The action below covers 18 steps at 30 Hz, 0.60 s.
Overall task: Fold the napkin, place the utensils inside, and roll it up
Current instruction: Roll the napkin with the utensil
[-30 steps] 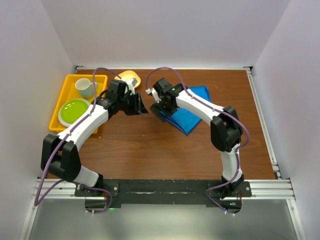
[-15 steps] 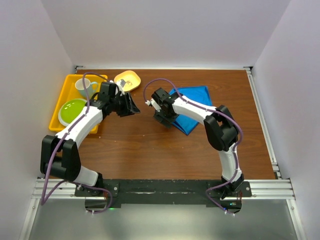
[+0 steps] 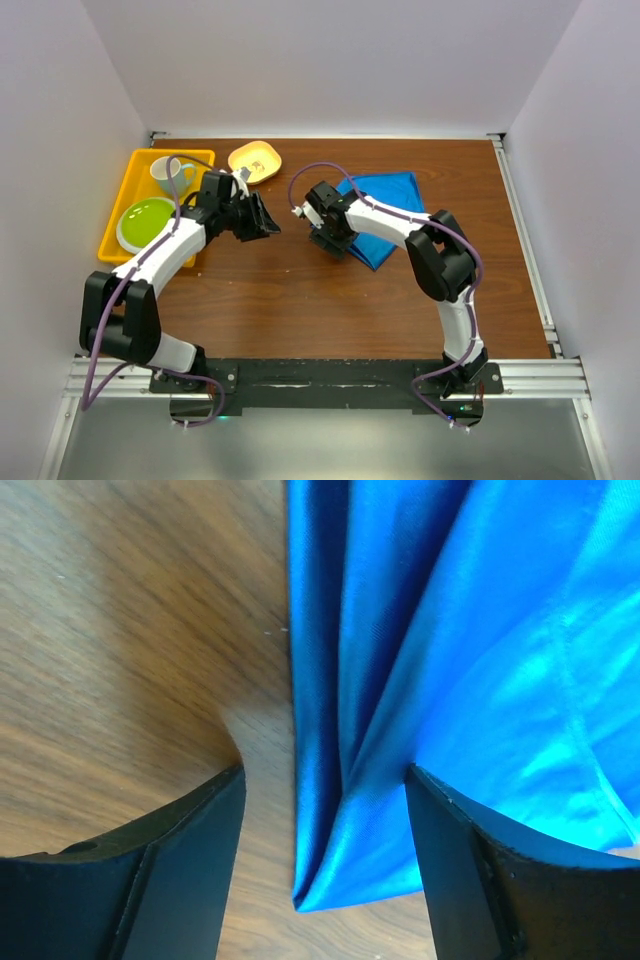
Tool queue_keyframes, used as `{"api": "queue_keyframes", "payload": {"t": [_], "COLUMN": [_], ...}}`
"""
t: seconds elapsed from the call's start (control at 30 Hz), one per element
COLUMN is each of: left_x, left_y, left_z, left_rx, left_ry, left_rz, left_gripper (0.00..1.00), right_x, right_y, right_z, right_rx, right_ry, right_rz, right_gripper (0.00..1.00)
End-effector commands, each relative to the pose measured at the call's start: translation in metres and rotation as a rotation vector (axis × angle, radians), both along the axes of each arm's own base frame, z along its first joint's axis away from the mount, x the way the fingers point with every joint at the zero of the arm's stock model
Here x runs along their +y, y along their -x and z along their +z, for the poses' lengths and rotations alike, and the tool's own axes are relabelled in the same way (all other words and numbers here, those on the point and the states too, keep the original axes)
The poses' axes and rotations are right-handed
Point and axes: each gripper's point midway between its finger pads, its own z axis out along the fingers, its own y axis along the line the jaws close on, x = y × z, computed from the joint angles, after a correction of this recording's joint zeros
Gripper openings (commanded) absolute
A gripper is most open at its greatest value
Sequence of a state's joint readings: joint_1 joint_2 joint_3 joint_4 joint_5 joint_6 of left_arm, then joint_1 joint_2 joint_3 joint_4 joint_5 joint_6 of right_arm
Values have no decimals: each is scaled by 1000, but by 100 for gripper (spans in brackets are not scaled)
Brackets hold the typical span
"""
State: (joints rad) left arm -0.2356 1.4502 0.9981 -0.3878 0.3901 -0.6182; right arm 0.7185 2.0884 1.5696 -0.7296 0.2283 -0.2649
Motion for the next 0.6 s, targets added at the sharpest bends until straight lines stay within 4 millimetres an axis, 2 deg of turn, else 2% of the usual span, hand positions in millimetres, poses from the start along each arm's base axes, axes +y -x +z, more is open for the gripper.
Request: {"api": "queue_keyframes", "payload": {"t": [0.0,0.1,0.47,0.57], "left_x": [-1,-1,-2,-3], "left_y": [-1,1,1,0], "left_z": [17,14,10,9], "left_rx": [-59,-50,-39,-35], "left_ry": [42,40,43,45], "left_rz": [2,0,-1,-4], "left_gripper": [46,46,46,46], "right_x": [3,5,-12,-16], "right_y": [-5,-4,-16,-15], "right_z": [-3,-6,-10,-17], "right_rx": [12,40,78,100], "right_ry": [-62,-104,-162,-165], "right_rz": [6,6,-35,-44], "right_gripper": [68,68,64,62]}}
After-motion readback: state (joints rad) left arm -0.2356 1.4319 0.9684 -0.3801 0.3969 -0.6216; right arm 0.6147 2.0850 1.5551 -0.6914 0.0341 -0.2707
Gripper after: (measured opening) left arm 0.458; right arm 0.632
